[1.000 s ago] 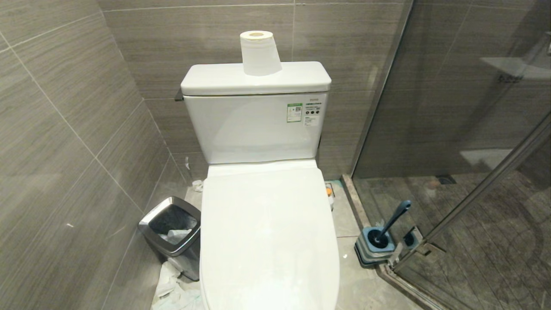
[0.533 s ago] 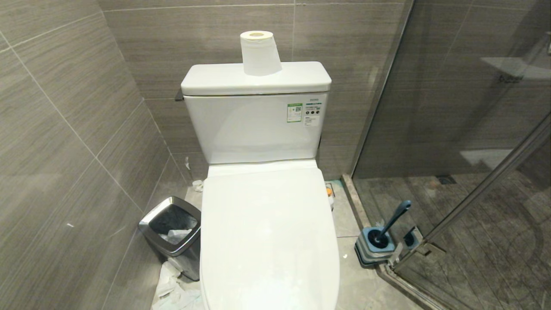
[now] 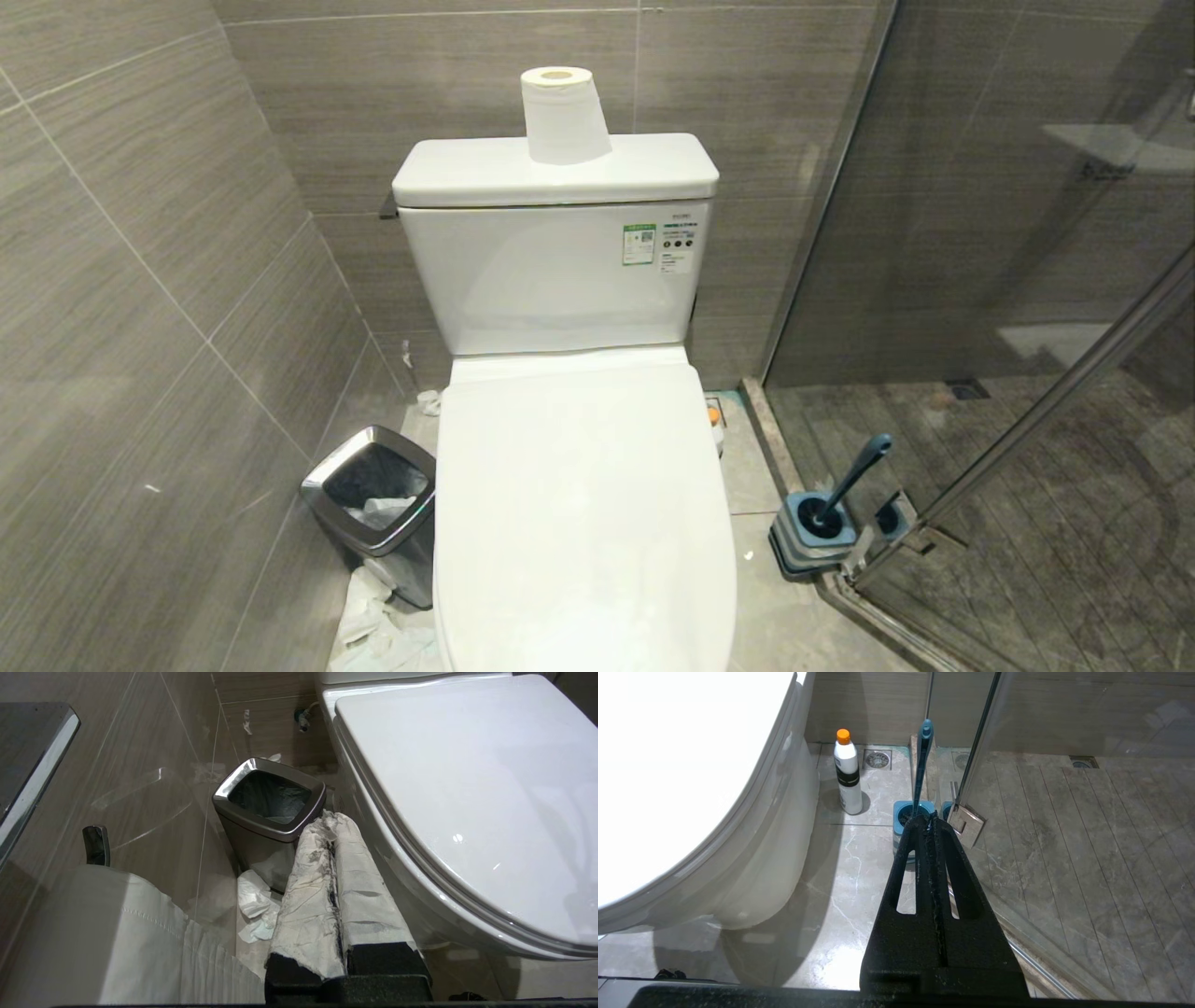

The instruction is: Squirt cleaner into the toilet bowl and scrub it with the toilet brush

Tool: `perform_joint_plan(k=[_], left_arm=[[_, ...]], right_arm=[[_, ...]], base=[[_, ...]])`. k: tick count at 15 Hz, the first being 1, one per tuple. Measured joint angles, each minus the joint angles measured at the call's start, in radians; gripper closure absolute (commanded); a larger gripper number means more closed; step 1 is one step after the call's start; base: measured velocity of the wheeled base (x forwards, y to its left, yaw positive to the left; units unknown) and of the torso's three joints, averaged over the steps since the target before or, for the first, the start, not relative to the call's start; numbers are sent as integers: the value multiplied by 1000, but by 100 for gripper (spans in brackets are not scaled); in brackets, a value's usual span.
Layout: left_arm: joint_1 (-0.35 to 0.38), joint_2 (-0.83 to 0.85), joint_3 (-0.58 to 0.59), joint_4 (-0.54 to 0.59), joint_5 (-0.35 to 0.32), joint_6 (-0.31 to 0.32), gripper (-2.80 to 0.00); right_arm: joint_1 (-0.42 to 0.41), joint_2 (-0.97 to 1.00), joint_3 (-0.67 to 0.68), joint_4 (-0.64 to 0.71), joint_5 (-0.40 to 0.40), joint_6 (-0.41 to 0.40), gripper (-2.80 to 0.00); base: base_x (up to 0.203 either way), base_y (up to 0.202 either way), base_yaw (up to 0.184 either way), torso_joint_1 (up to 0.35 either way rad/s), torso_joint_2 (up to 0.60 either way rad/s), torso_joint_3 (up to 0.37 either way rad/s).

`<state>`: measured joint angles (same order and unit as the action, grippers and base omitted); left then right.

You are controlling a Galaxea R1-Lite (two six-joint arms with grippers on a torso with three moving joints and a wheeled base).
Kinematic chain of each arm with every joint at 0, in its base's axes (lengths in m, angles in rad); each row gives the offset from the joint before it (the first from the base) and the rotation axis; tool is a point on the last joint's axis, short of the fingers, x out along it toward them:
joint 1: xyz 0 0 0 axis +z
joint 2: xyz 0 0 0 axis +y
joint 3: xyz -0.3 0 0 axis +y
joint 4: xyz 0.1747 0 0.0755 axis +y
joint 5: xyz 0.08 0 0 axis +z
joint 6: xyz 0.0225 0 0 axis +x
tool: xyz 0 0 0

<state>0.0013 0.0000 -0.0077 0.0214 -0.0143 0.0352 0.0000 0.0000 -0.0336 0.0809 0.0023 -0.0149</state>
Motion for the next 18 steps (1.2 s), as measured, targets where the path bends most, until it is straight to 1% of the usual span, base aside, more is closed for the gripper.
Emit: perform_joint_plan(k=[4,6,18], left_arm=[[0,0,0,-3,2,-8,0],[0,0,3,-24,2,-8,0],[0,0,6,-27,1,-11,0]], right_arm=[[0,0,0,0,0,0,0],[0,0,0,0,0,0,0],[0,0,-1,1,-5,1,0]], base=[[0,0,0,0,0,0],[0,0,0,0,0,0],[0,0,0,0,0,0]])
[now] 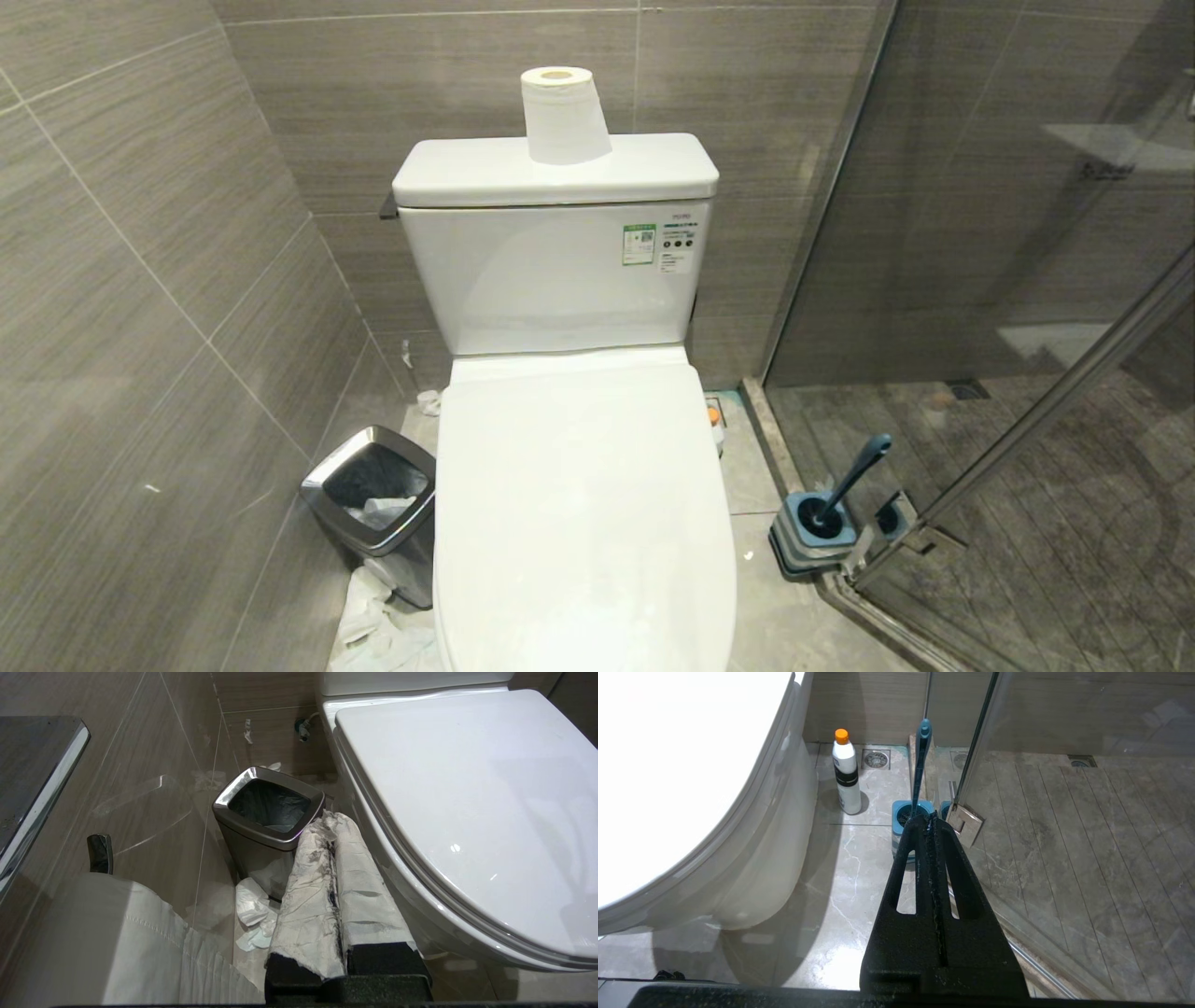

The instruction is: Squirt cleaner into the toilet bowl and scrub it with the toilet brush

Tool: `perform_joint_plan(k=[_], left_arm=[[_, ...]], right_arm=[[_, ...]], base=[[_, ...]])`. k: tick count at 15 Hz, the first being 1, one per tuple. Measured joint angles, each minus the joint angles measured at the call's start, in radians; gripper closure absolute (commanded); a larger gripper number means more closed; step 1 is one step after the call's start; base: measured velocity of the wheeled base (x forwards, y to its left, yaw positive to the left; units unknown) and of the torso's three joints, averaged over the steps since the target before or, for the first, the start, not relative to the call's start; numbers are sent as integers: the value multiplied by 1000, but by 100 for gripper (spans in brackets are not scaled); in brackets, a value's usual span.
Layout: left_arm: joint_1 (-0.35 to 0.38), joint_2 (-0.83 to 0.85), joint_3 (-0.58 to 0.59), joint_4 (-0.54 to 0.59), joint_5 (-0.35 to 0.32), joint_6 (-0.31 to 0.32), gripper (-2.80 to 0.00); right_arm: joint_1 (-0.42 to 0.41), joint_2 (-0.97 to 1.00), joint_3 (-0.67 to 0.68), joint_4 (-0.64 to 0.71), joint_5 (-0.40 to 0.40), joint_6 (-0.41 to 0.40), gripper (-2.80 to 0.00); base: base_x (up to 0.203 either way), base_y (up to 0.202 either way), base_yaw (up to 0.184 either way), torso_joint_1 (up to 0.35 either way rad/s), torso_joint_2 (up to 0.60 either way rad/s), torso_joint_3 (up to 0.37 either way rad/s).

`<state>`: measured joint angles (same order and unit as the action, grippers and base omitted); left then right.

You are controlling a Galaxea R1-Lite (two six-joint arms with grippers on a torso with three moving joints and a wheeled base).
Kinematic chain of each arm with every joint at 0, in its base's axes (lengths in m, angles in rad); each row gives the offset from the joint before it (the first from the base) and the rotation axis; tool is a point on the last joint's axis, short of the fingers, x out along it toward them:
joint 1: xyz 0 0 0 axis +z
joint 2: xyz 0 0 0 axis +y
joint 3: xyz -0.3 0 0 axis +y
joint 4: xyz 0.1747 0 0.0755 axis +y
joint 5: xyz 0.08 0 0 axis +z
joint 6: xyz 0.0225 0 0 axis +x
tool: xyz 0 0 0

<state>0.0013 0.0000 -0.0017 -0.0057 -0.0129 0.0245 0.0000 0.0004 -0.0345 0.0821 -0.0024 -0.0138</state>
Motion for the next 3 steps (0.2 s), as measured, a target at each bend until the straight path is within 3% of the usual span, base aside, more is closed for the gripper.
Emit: perform_joint_plan(k=[3], left_arm=[[0,0,0,0,1,0,0]], right_arm=[[0,0,-1,-1,-1,18,0]], base=[[0,0,0,0,0,0]])
